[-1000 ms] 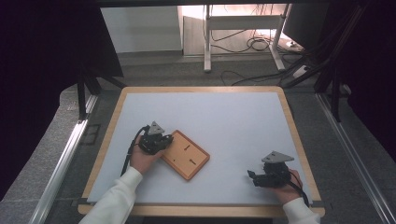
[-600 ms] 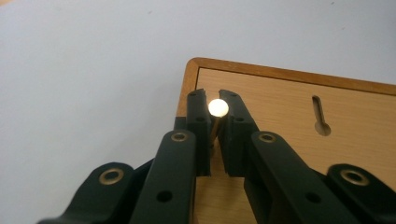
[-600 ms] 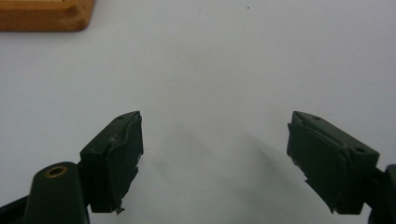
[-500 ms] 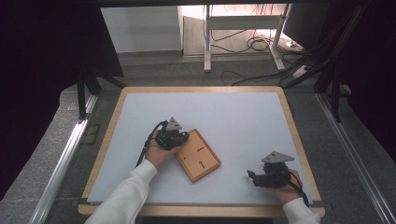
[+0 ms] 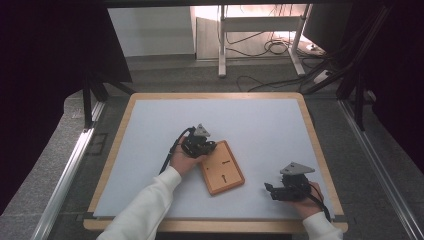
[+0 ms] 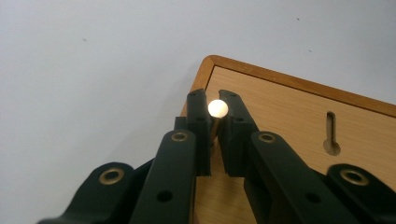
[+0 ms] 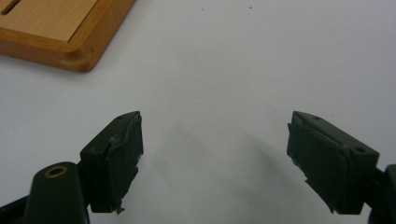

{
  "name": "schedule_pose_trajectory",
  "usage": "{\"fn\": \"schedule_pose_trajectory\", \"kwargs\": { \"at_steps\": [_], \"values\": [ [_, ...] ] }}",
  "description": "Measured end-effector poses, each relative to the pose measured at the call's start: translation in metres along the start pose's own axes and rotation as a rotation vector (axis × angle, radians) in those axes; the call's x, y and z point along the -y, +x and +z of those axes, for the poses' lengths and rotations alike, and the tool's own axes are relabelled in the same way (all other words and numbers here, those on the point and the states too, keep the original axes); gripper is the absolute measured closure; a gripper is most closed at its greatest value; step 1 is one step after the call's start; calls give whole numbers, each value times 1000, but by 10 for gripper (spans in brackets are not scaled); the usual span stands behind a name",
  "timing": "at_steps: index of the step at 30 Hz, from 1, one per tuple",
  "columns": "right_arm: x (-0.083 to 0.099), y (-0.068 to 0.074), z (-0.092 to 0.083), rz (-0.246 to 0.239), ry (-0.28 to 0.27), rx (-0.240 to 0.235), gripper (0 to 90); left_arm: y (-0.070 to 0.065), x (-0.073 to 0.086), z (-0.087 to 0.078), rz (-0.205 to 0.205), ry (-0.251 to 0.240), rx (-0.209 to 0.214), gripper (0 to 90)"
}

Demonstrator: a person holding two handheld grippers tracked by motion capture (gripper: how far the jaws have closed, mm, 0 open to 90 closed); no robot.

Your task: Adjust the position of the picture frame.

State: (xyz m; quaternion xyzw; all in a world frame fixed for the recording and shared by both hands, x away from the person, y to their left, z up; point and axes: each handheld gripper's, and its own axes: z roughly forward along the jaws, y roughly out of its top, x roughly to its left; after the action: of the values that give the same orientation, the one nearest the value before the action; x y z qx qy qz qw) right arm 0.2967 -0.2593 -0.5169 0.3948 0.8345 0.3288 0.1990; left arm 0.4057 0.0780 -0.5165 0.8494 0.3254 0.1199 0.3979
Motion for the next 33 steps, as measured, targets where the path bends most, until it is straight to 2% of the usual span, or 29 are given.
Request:
{"fn": "schedule_pose_trajectory", "kwargs": {
  "at_steps": [11, 13, 14, 15, 16, 17, 18, 19, 20, 21, 22, 23, 24, 25, 26, 27, 28, 30, 31, 32, 33],
  "values": [
    [-1, 1, 1, -1, -3, -2, 188, -1, 3, -1, -1, 4, 8, 844],
    [-2, 0, 0, 0, -15, -4, 215, -1, 4, -2, -8, 1, 8, 839],
    [-5, -1, 1, -6, -30, -13, 234, 0, 5, -4, -15, -10, 15, 772],
    [-5, -1, 1, -6, -30, -13, 234, 1, 5, -5, -27, -19, 26, 772],
    [-7, 0, 2, -5, -30, -18, 248, 1, 4, -9, -47, -26, 27, 669],
    [-13, 0, 5, -4, -31, -45, 283, 1, 5, -19, -24, -41, 3, 578],
    [-15, 0, 6, -4, -31, -53, 295, 1, 5, -19, -24, -41, 3, 563],
    [-15, 0, 6, -4, -31, -53, 295, 0, 7, -26, -4, -46, -18, 563],
    [-22, 2, 9, -13, -30, -70, 337, -1, 12, -37, -5, -51, -23, 500],
    [-24, 3, 10, -16, -33, -72, 358, -1, 12, -37, -5, -51, -23, 463],
    [-24, 3, 10, -16, -33, -72, 358, -1, 16, -43, -13, -52, -30, 463],
    [-28, 5, 10, -27, -35, -72, 388, -1, 20, -48, -19, -47, -32, 419],
    [-33, 6, 12, -35, -40, -77, 465, -1, 28, -55, -41, -43, -23, 379],
    [-35, 6, 13, -37, -39, -81, 501, -1, 28, -55, -41, -43, -23, 369],
    [-38, 7, 14, -42, -38, -82, 541, 0, 38, -62, -63, -20, -12, 351],
    [-40, 7, 16, -40, -40, -83, 574, 0, 38, -62, -63, -20, -12, 336],
    [-42, 7, 17, -34, -40, -86, 611, 1, 45, -69, -80, -22, -9, 328],
    [-46, 7, 21, -40, -39, -85, 686, 2, 50, -75, -88, -26, -6, 319],
    [-46, 7, 21, -40, -39, -85, 686, 2, 50, -75, -88, -26, -6, 317],
    [-49, 8, 24, -42, -38, -92, 765, 2, 54, -81, -86, -30, -8, 315],
    [-49, 7, 25, -43, -36, -93, 786, 2, 54, -81, -86, -30, -8, 315]
  ]
}}
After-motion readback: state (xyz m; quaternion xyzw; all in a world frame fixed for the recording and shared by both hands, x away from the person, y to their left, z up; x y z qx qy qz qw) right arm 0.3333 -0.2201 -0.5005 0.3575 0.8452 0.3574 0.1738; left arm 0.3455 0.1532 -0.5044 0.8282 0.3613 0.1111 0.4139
